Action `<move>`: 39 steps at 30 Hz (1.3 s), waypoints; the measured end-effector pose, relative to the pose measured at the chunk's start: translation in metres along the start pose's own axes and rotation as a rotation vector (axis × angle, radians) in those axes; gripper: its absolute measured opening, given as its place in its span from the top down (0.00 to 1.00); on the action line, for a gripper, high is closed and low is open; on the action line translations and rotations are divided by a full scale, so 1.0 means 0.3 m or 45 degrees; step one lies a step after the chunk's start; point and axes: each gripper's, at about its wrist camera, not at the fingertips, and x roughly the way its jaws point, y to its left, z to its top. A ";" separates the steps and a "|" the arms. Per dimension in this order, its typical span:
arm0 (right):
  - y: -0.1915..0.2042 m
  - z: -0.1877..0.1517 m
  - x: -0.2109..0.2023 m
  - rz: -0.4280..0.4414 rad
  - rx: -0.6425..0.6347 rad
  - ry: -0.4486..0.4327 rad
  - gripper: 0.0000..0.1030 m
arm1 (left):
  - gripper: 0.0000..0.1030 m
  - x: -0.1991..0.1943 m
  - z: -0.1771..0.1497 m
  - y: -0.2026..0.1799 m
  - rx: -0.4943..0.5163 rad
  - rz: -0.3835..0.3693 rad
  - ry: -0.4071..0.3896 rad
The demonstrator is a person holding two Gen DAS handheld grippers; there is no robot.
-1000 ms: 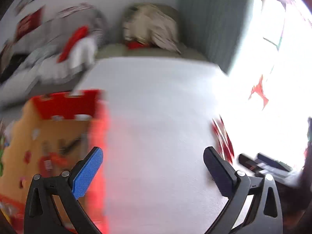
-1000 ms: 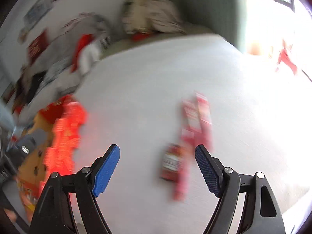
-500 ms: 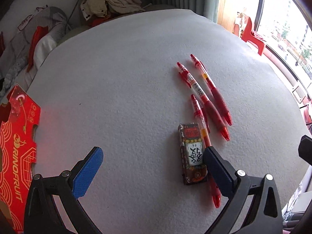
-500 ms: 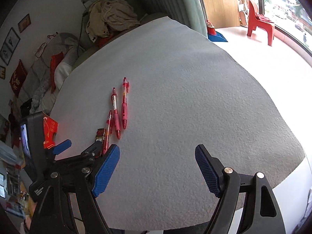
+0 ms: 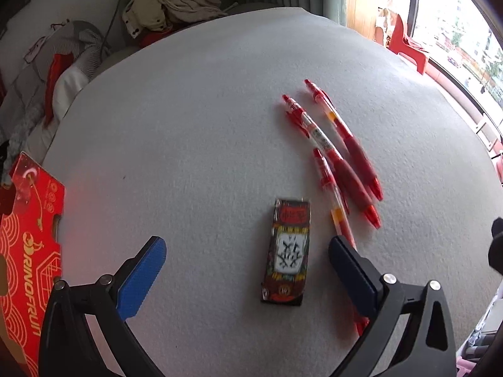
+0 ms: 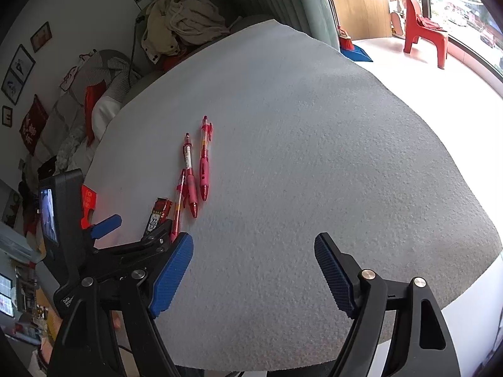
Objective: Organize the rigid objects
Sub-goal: 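Move both tools back over the table toward the red pens, then grasp a red pen with the right tool while the left tool grasps the small printed box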
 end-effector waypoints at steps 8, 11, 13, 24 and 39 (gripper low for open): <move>0.052 0.077 0.042 -0.014 -0.100 -0.007 0.22 | 0.00 0.007 -0.016 0.189 -0.242 0.148 -0.001; 0.096 0.162 0.115 -0.055 -0.147 0.004 0.22 | 0.00 0.000 -0.011 0.183 -0.257 0.151 0.003; 0.135 0.218 0.184 -0.078 -0.184 0.039 0.22 | 0.00 -0.004 -0.010 0.168 -0.267 0.164 0.001; 0.310 0.257 0.424 -0.303 -0.508 0.113 0.54 | 0.00 0.011 -0.054 0.175 -0.587 0.130 0.019; 0.123 0.113 0.245 -0.100 -0.439 0.226 0.89 | 0.00 0.028 -0.030 0.018 -0.428 0.057 -0.114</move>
